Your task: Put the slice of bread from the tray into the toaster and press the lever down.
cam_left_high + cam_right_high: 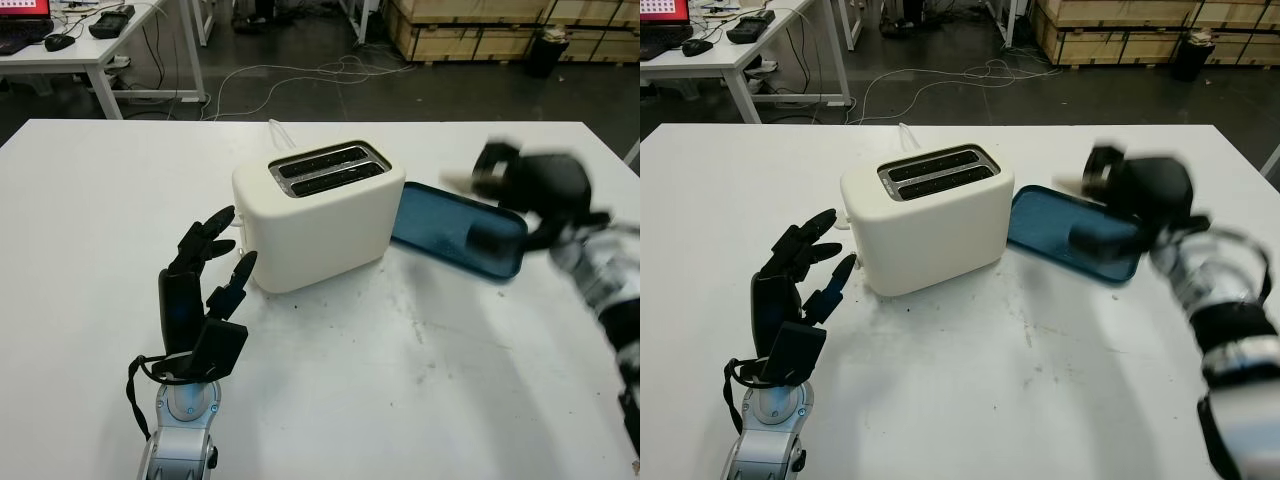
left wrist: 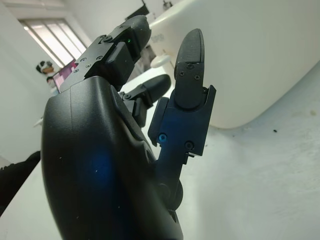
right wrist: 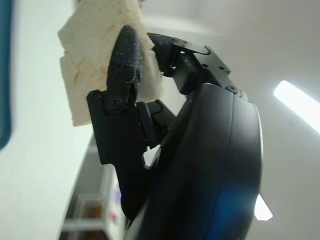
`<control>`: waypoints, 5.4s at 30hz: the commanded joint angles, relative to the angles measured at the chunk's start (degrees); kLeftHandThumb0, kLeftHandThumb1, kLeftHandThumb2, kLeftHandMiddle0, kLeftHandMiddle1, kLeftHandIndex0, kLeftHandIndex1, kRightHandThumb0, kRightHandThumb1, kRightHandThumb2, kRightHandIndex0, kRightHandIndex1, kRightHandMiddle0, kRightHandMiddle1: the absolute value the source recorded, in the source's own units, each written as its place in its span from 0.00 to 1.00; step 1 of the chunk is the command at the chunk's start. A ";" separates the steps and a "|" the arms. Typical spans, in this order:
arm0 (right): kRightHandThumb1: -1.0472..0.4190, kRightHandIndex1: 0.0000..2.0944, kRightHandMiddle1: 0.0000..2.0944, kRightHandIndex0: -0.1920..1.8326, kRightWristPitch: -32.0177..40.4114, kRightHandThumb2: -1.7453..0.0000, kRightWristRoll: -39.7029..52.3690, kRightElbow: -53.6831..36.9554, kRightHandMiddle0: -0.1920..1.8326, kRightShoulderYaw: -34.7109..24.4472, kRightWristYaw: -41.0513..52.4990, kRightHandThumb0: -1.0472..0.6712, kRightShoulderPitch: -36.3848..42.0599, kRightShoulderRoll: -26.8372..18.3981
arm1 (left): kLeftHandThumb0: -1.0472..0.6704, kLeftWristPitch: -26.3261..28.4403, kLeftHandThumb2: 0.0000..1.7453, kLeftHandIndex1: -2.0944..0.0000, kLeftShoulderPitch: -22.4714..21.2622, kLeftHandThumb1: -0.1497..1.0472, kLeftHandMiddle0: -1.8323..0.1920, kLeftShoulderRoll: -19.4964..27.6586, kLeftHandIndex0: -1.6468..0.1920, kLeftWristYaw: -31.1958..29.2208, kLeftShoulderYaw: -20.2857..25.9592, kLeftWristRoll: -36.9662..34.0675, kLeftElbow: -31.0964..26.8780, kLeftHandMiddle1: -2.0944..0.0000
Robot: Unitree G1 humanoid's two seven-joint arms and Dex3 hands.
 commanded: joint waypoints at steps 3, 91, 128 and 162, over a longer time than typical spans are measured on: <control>0.09 0.83 0.83 0.53 -7.01 0.76 8.88 5.79 0.42 -4.34 9.33 0.28 -8.12 -0.01 | 0.36 -0.81 0.10 0.84 -0.51 0.89 0.74 -0.27 0.62 0.08 -0.24 0.03 0.35 0.51; 0.09 0.83 0.83 0.67 -5.19 0.76 14.48 20.14 0.57 3.29 53.43 0.28 -22.81 23.27 | 0.34 0.09 0.11 0.83 -0.40 0.89 0.75 -0.79 0.63 1.40 -1.48 0.58 0.06 0.49; 0.11 0.25 0.00 0.31 -16.90 1.00 -19.69 11.88 0.50 25.13 6.37 0.18 -24.43 11.10 | 0.34 -0.07 0.11 0.84 -0.03 0.89 0.73 -0.66 0.62 1.73 -1.53 1.15 0.24 0.52; 0.13 0.10 0.01 0.53 -4.99 1.00 21.43 -38.72 0.52 -9.37 2.32 0.36 42.93 27.28 | 0.34 2.00 0.07 0.85 -7.95 0.89 0.70 10.64 0.59 -1.69 6.25 5.64 -2.39 0.53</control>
